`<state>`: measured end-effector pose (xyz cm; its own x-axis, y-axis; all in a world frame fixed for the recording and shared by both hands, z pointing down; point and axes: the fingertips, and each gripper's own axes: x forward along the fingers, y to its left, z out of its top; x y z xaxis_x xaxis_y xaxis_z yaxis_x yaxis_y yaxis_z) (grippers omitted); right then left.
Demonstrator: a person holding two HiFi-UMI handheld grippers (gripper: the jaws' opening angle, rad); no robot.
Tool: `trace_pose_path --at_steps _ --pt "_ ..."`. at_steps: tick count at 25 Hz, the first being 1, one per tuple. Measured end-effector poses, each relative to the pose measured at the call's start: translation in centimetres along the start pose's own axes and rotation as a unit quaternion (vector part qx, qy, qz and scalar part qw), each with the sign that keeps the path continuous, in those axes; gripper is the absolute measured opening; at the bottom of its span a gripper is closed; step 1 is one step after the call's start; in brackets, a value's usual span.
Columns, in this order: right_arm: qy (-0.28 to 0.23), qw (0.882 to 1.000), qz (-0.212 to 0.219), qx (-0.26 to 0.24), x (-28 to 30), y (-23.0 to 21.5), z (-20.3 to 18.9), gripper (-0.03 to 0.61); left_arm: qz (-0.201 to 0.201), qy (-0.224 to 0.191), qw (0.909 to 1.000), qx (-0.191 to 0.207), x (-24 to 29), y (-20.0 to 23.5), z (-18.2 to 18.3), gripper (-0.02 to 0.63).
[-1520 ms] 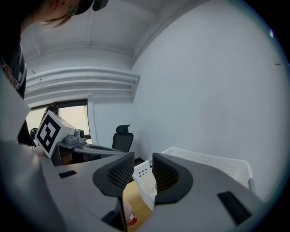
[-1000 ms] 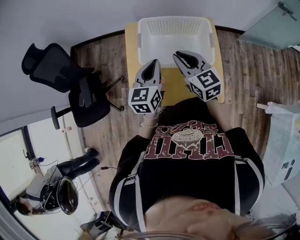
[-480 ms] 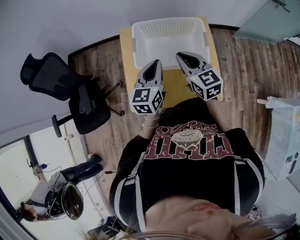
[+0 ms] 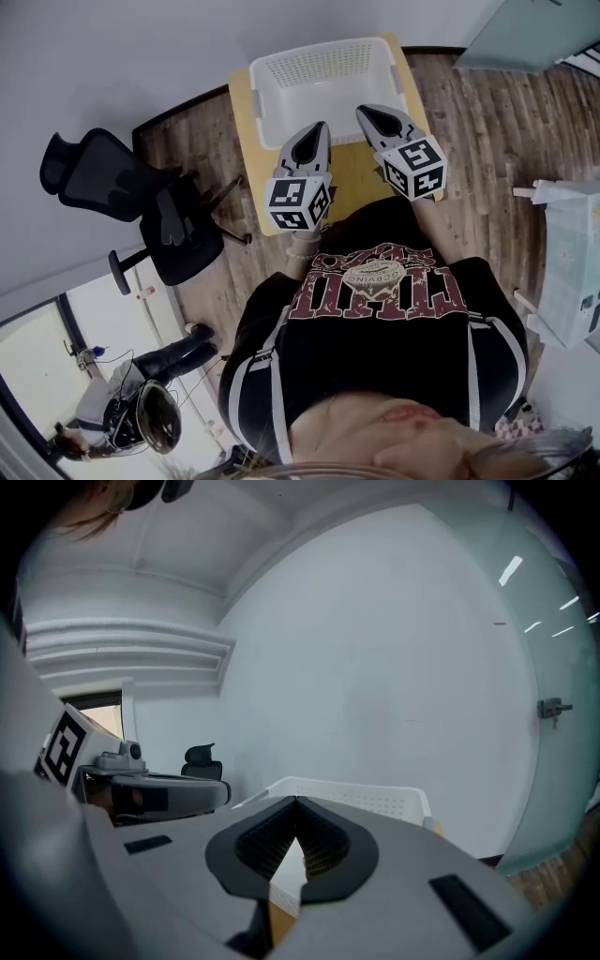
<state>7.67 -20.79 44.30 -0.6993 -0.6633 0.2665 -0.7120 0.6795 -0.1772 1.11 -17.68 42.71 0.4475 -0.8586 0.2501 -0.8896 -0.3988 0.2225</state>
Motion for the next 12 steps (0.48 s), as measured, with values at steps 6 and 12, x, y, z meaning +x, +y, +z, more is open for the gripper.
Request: trace_pose_path --at_steps 6,12 --pt "0.001 1.000 -0.016 -0.002 -0.6 -1.1 0.2 0.018 -0.021 0.005 0.9997 0.006 1.1 -1.5 0.2 0.048" --pt "0.005 1.000 -0.021 -0.001 -0.8 -1.9 0.0 0.018 -0.030 0.009 0.9995 0.009 2.0 -2.2 0.1 0.048"
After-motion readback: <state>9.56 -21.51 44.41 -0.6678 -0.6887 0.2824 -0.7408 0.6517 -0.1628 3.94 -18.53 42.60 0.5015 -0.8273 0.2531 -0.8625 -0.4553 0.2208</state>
